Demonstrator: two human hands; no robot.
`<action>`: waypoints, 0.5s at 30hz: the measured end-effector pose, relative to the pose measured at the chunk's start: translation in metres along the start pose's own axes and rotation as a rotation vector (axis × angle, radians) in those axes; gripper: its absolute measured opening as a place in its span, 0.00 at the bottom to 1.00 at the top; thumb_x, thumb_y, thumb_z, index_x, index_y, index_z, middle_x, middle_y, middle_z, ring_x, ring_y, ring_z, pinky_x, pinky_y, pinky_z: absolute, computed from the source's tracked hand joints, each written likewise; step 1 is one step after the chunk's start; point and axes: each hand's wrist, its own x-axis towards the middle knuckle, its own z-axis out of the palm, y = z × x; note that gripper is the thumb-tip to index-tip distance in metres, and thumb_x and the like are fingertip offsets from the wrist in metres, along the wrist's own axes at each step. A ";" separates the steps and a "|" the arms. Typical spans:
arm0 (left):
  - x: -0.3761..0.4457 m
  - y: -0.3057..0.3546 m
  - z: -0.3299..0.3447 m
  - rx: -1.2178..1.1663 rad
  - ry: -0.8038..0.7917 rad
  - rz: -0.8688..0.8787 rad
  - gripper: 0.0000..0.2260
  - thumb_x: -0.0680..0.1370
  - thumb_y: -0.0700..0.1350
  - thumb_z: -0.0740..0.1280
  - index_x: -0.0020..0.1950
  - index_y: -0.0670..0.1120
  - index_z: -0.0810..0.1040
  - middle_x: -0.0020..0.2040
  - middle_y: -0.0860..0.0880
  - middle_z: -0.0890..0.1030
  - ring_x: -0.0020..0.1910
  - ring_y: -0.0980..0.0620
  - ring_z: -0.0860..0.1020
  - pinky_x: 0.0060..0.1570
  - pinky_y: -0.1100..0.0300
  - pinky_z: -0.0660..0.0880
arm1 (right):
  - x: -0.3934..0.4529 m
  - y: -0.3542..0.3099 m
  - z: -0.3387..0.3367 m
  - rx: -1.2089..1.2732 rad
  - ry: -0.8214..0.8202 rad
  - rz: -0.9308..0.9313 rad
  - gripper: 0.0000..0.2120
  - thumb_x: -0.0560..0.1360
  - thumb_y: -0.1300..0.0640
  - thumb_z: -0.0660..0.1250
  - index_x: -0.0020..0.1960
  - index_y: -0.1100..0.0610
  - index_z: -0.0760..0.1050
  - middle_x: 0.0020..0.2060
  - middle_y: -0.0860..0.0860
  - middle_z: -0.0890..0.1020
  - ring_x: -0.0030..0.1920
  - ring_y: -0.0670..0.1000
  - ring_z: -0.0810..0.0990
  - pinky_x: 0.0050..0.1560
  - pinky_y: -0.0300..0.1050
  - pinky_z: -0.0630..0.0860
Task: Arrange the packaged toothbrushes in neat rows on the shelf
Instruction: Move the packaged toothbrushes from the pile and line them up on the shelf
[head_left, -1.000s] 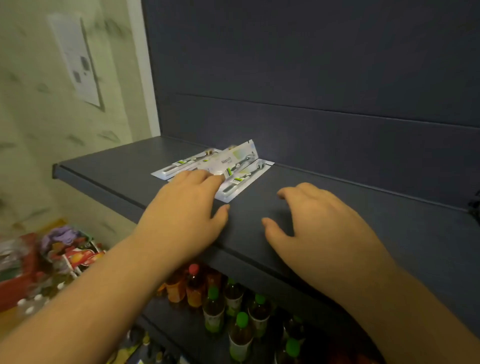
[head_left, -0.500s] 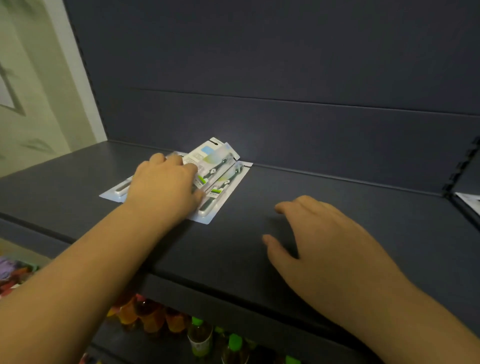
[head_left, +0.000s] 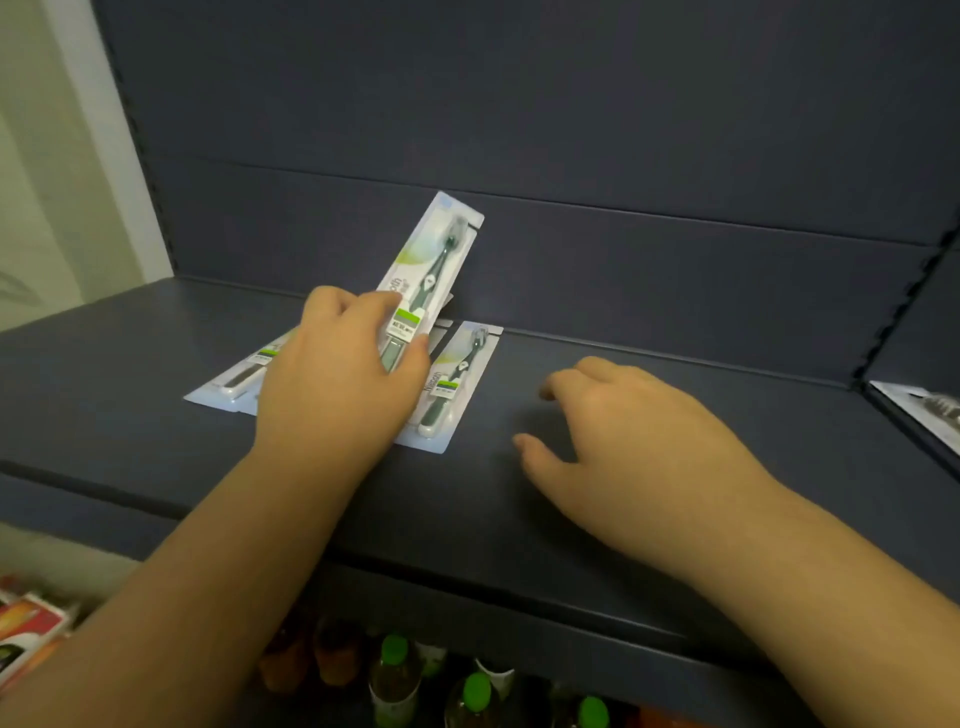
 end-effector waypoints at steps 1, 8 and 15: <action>0.000 -0.002 -0.001 -0.036 0.020 -0.004 0.21 0.78 0.58 0.63 0.70 0.53 0.70 0.61 0.51 0.71 0.47 0.57 0.68 0.44 0.59 0.66 | 0.009 -0.005 0.002 -0.018 -0.016 0.003 0.21 0.78 0.36 0.56 0.60 0.50 0.73 0.56 0.47 0.76 0.57 0.51 0.75 0.53 0.47 0.74; 0.006 -0.015 -0.004 -0.179 0.052 -0.076 0.21 0.77 0.57 0.64 0.69 0.54 0.71 0.61 0.51 0.71 0.48 0.58 0.68 0.45 0.59 0.66 | 0.085 -0.034 0.035 0.006 -0.127 0.154 0.34 0.76 0.29 0.51 0.66 0.52 0.74 0.62 0.55 0.75 0.60 0.58 0.75 0.49 0.51 0.68; 0.006 -0.017 -0.004 -0.202 0.038 -0.048 0.20 0.76 0.56 0.65 0.67 0.54 0.73 0.59 0.51 0.71 0.46 0.57 0.68 0.44 0.59 0.66 | 0.126 -0.051 0.052 0.073 -0.224 0.222 0.27 0.70 0.31 0.53 0.64 0.39 0.74 0.59 0.47 0.81 0.56 0.55 0.78 0.43 0.49 0.70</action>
